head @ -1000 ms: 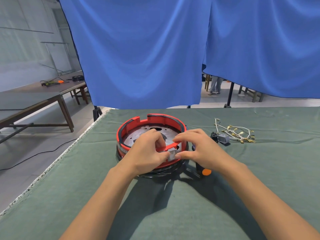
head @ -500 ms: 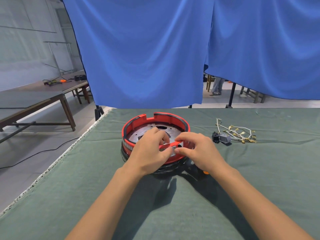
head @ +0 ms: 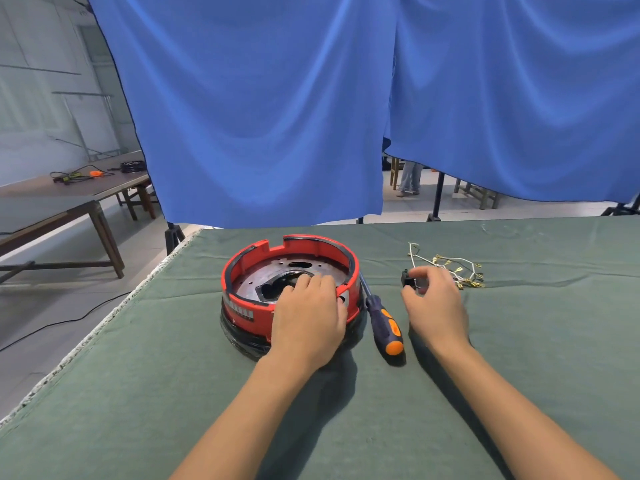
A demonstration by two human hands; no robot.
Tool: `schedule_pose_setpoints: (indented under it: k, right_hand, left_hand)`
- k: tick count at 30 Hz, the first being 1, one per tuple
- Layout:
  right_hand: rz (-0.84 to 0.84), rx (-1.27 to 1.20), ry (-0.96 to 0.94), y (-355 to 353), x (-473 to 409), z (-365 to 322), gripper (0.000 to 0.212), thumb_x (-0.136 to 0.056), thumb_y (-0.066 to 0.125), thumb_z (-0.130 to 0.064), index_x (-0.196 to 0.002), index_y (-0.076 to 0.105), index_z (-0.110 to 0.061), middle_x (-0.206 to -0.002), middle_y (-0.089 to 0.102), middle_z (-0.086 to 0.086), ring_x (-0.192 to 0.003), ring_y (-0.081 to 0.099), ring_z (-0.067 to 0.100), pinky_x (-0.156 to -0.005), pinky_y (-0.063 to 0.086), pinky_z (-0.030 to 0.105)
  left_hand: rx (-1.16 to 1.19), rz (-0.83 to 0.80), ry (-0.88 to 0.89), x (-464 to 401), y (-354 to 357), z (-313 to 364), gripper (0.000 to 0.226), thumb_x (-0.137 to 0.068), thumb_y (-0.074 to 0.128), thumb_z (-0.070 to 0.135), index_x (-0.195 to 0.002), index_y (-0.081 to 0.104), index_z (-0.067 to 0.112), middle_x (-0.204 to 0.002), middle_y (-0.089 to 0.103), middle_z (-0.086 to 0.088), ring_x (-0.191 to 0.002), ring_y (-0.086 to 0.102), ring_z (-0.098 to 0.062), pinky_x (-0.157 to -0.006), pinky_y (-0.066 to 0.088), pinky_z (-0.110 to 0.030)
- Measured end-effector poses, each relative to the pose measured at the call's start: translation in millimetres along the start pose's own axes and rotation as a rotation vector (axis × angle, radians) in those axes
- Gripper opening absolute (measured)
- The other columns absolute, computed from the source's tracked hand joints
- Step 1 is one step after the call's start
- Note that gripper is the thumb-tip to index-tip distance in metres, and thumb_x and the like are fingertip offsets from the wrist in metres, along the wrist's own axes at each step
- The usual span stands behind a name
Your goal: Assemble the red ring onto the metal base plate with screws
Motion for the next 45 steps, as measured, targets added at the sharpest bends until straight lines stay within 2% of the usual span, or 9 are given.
schedule_pose_setpoints:
  k: [3, 7, 11, 15, 19, 27, 30, 38, 45]
  right_hand:
    - [-0.006, 0.041, 0.201, 1, -10, 34, 0.038, -0.086, 0.062, -0.023, -0.119, 0.047, -0.014, -0.128, 0.042, 0.008, -0.108, 0.052, 0.031, -0.081, 0.04, 0.037]
    - [-0.053, 0.166, 0.345, 7, -26, 55, 0.05, -0.09, 0.061, -0.032, -0.13, 0.043, -0.008, -0.136, 0.039, 0.02, -0.113, 0.051, 0.04, -0.09, 0.042, 0.042]
    - [-0.035, 0.226, 0.299, 9, -36, 56, 0.026, -0.092, 0.057, -0.036, -0.104, 0.064, -0.014, -0.119, 0.057, 0.015, -0.102, 0.058, 0.035, -0.082, 0.044, 0.037]
    - [0.031, -0.193, 0.254, 7, -30, 48, 0.014, -0.092, 0.053, -0.031, -0.089, 0.053, -0.017, -0.085, 0.067, 0.004, -0.056, 0.068, 0.016, -0.052, 0.048, 0.031]
    - [-0.088, -0.466, 0.152, 11, -18, 12, 0.009, -0.089, 0.057, -0.014, -0.081, 0.054, -0.014, -0.076, 0.068, 0.007, -0.039, 0.06, 0.017, -0.036, 0.044, 0.024]
    - [-0.41, -0.635, -0.021, 26, 30, -66, 0.011, -0.088, 0.063, -0.012, -0.079, 0.067, -0.006, -0.054, 0.061, 0.006, -0.033, 0.047, 0.015, -0.035, 0.037, 0.017]
    - [-0.469, -0.622, -0.07, 33, 48, -76, 0.012, -0.088, 0.065, -0.019, -0.093, 0.059, -0.009, -0.051, 0.059, 0.009, -0.031, 0.046, 0.018, -0.035, 0.035, 0.019]
    - [-0.553, -0.528, -0.176, 49, 66, -84, 0.024, -0.077, 0.078, -0.022, -0.078, 0.057, -0.012, -0.062, 0.064, 0.018, -0.039, 0.052, 0.022, -0.039, 0.044, 0.027]
    - [-0.434, -0.593, -0.119, 49, 62, -82, 0.021, -0.076, 0.078, -0.029, -0.074, 0.064, -0.014, -0.052, 0.06, 0.01, -0.037, 0.054, 0.021, -0.038, 0.044, 0.027]
  left_hand:
    - [0.038, -0.009, 0.0, 0, 2, -3, 0.02, -0.097, 0.036, 0.037, -0.098, 0.05, 0.022, -0.103, 0.06, 0.004, -0.099, 0.052, -0.02, -0.071, 0.031, -0.031]
    - [0.075, -0.017, 0.005, 1, 3, -9, 0.02, -0.097, 0.038, 0.04, -0.1, 0.051, 0.025, -0.103, 0.06, 0.009, -0.101, 0.051, -0.016, -0.071, 0.033, -0.029]
    - [0.097, -0.039, 0.015, 0, 4, -11, 0.02, -0.097, 0.04, 0.04, -0.099, 0.053, 0.024, -0.102, 0.061, 0.009, -0.102, 0.051, -0.015, -0.072, 0.034, -0.03]
    - [0.141, -0.054, 0.015, -2, 4, -13, 0.021, -0.096, 0.044, 0.04, -0.1, 0.056, 0.023, -0.1, 0.062, 0.009, -0.1, 0.051, -0.015, -0.071, 0.034, -0.032]
    - [0.205, -0.109, 0.0, -5, 4, -20, 0.019, -0.093, 0.048, 0.039, -0.102, 0.057, 0.026, -0.099, 0.062, 0.009, -0.098, 0.052, -0.015, -0.072, 0.036, -0.033]
    - [0.384, -0.308, -0.074, 2, -3, -48, 0.015, -0.064, 0.047, 0.045, -0.067, 0.051, 0.03, -0.066, 0.056, 0.016, -0.072, 0.053, -0.011, -0.062, 0.037, -0.028]
    - [0.415, -0.313, -0.085, 4, -5, -49, 0.01, -0.067, 0.051, 0.036, -0.076, 0.056, 0.032, -0.071, 0.06, 0.016, -0.077, 0.057, -0.014, -0.068, 0.045, -0.03]
    - [0.562, -0.238, -0.084, 11, -18, -49, 0.027, -0.064, 0.048, 0.022, -0.086, 0.063, 0.016, -0.083, 0.068, 0.003, -0.083, 0.061, -0.02, -0.078, 0.05, -0.04]
    - [0.44, -0.341, -0.081, 16, -8, -43, 0.035, -0.071, 0.061, 0.048, -0.105, 0.058, 0.037, -0.095, 0.061, 0.022, -0.096, 0.058, -0.002, -0.078, 0.037, -0.023]
Point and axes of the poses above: each hand's wrist, its own x-axis away from the middle knuckle, its own y-axis out of the palm, z = x × y, the point moved 10 cm from there along -x, towards the middle knuckle
